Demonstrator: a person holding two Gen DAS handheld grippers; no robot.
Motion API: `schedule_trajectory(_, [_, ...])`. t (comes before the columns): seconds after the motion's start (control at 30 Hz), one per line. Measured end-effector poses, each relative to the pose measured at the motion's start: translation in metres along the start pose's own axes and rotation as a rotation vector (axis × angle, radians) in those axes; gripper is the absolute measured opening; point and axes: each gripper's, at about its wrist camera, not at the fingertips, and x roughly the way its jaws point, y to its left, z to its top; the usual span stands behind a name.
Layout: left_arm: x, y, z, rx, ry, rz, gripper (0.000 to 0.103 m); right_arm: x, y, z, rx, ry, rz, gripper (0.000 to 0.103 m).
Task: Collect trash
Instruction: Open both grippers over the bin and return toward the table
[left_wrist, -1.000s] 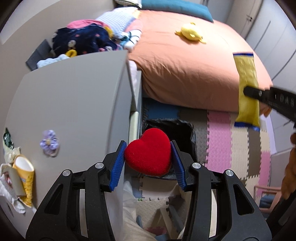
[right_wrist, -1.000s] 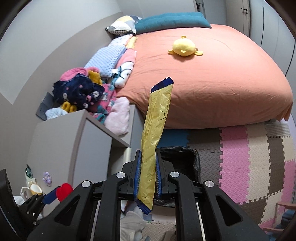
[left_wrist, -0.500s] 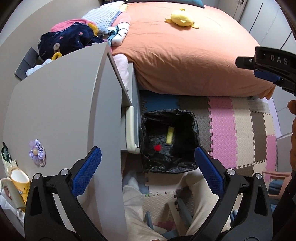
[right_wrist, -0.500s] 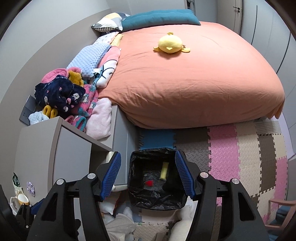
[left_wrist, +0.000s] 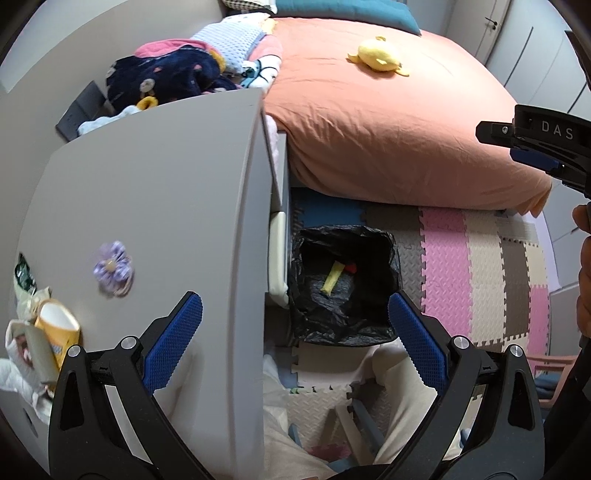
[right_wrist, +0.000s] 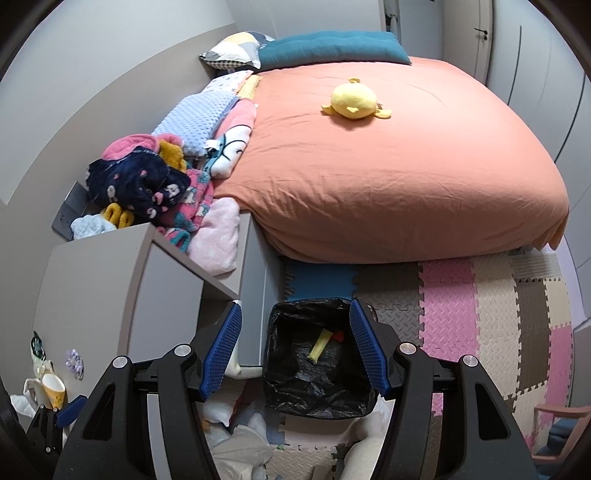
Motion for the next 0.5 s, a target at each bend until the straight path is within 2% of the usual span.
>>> schedule_trajectory(0.5, [-0.035, 0.059, -0.047, -0.105, -0.047, 0.034, 0.097, -0.025, 0.066, -0.025, -0.099, -0.024, 0.040, 0.062])
